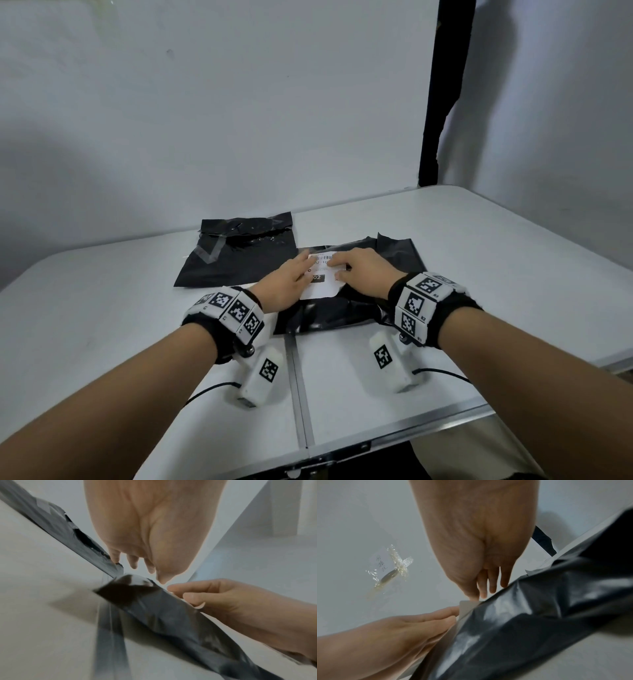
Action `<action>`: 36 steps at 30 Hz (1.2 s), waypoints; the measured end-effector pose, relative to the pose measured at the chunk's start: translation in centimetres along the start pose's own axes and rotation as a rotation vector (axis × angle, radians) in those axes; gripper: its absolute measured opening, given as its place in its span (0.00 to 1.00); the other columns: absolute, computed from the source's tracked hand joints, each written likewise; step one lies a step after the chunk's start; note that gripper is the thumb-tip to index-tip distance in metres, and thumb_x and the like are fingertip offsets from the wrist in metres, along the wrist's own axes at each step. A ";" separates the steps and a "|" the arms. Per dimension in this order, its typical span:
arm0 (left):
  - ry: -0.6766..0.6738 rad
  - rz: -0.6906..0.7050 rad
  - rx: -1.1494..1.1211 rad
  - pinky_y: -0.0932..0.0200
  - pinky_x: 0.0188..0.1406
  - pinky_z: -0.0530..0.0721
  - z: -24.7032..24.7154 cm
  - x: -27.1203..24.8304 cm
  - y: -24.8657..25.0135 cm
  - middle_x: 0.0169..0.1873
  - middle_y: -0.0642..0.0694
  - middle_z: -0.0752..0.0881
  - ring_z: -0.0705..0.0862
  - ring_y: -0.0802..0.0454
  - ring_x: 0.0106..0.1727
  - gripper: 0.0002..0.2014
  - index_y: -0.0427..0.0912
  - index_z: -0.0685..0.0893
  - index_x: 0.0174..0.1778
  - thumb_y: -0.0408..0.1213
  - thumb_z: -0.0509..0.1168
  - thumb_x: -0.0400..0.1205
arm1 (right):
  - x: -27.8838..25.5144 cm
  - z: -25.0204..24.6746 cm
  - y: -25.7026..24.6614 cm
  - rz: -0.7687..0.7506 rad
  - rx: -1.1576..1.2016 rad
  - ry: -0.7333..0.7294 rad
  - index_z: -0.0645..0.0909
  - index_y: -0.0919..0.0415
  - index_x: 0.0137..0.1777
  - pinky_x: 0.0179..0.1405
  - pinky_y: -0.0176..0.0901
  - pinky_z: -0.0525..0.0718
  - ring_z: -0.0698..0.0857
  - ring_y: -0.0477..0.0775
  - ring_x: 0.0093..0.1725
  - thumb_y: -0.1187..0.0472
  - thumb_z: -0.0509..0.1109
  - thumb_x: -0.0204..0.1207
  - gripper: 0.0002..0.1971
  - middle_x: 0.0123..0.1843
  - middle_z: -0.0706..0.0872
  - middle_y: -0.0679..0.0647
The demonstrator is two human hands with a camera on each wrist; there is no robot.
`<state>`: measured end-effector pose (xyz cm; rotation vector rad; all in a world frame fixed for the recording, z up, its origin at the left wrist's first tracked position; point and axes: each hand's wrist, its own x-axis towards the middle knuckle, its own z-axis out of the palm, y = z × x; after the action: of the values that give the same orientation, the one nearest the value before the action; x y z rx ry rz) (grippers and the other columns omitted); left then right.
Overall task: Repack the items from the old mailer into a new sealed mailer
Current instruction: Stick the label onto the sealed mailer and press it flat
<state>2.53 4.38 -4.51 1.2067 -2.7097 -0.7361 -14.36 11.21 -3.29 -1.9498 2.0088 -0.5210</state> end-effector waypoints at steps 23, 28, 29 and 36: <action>-0.161 -0.052 0.041 0.51 0.85 0.46 0.4 -3.2 -0.5 0.85 0.53 0.42 0.43 0.49 0.86 0.35 0.54 0.46 0.84 0.47 0.58 0.86 | -3.9 1.4 0.4 0.027 -0.118 -0.361 0.42 0.48 0.85 0.82 0.44 0.59 0.55 0.54 0.85 0.66 0.66 0.79 0.43 0.87 0.40 0.46; -0.100 -0.118 -0.023 0.63 0.80 0.47 1.1 -3.7 1.2 0.85 0.52 0.44 0.50 0.53 0.85 0.33 0.47 0.45 0.85 0.45 0.55 0.87 | -3.1 -1.6 -0.4 0.068 -0.047 -0.120 0.74 0.56 0.76 0.64 0.34 0.73 0.78 0.54 0.70 0.68 0.67 0.76 0.27 0.75 0.77 0.54; -0.083 -0.116 -0.030 0.63 0.79 0.48 1.3 -3.8 1.7 0.85 0.52 0.45 0.51 0.52 0.85 0.33 0.45 0.45 0.85 0.44 0.55 0.87 | -2.7 -1.9 -0.5 0.083 0.072 -0.012 0.81 0.59 0.69 0.64 0.34 0.75 0.81 0.53 0.67 0.70 0.66 0.76 0.21 0.69 0.82 0.54; 0.023 -0.146 -0.176 0.61 0.68 0.69 0.9 -3.5 1.4 0.74 0.49 0.74 0.74 0.49 0.73 0.29 0.53 0.65 0.79 0.44 0.64 0.82 | -1.5 0.3 -3.0 0.245 0.933 -0.161 0.83 0.73 0.56 0.43 0.32 0.85 0.85 0.49 0.40 0.78 0.57 0.80 0.14 0.42 0.86 0.59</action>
<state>3.74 7.98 -4.24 1.3698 -2.4967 -0.9493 -11.47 12.65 -2.26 -1.1186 1.4543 -0.9705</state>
